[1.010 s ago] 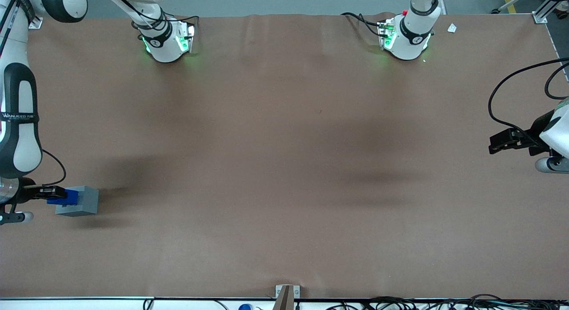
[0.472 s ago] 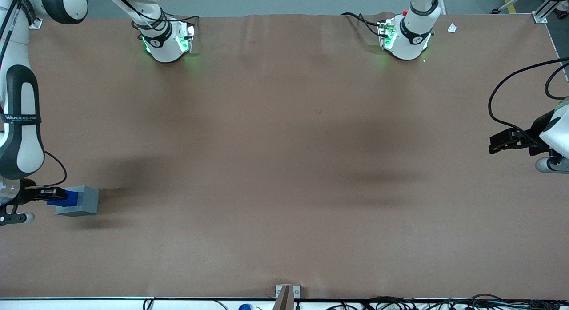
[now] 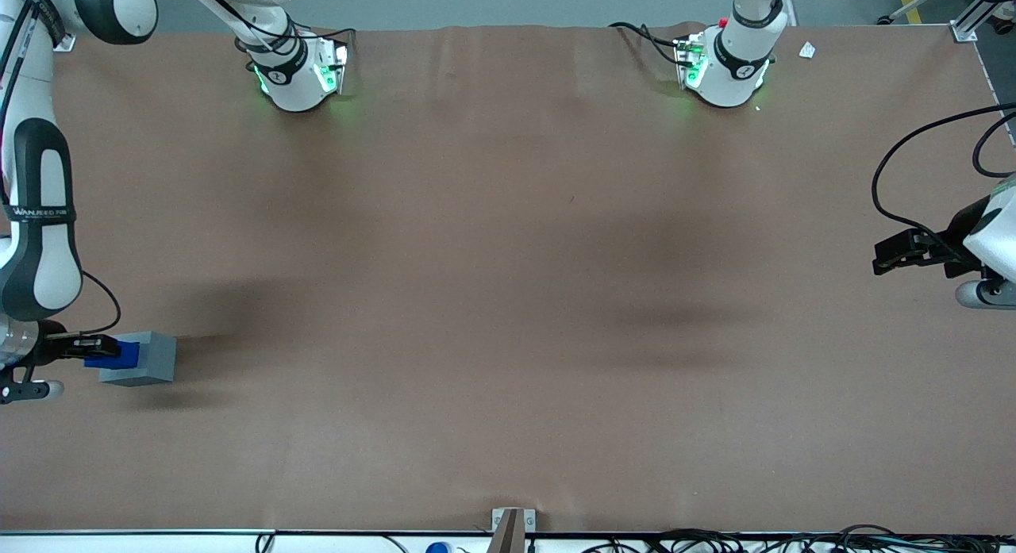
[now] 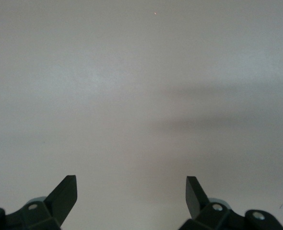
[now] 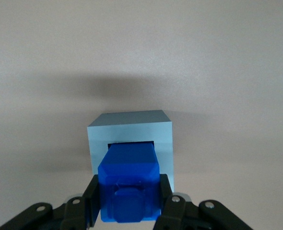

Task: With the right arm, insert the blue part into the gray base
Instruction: 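Open the right gripper to release the block and raise it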

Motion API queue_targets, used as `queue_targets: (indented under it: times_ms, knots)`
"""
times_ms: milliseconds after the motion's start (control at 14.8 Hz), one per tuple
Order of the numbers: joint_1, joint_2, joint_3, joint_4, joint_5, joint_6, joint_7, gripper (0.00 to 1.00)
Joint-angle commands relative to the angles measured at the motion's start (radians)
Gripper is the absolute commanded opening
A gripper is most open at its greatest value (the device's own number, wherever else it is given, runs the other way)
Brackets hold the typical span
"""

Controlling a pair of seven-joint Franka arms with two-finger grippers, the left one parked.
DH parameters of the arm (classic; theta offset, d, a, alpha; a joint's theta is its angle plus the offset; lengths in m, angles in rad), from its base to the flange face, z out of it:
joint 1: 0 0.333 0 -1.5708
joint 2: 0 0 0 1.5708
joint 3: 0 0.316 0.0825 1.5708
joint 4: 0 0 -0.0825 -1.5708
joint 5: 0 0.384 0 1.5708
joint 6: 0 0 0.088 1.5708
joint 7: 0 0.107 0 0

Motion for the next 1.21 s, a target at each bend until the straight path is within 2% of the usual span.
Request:
queue_targets:
  times_ms: [0, 135, 202, 269, 337, 404, 472, 808, 1010, 1145]
  knots:
    - [0.004, 0.005, 0.003, -0.007, -0.012, 0.009, 0.004, 0.02]
    - [0.004, 0.005, 0.001, -0.008, -0.014, 0.009, 0.003, 0.02]
    - [0.004, 0.005, 0.001, -0.010, -0.014, 0.021, 0.001, 0.06]
    - [0.004, 0.007, 0.001, -0.020, -0.015, 0.036, 0.001, 0.23]
    - [0.004, 0.005, 0.001, -0.022, -0.014, 0.041, 0.003, 0.55]
    - [0.004, 0.005, 0.001, -0.022, -0.014, 0.041, 0.004, 0.94]
    - [0.004, 0.004, 0.003, -0.021, -0.012, 0.040, 0.009, 1.00]
    - [0.019, -0.074, 0.004, -0.013, -0.009, -0.034, 0.027, 1.00]
    - [0.050, -0.189, 0.013, -0.018, -0.005, -0.150, 0.174, 1.00]
    - [0.061, -0.269, 0.058, -0.021, -0.008, -0.233, 0.246, 1.00]
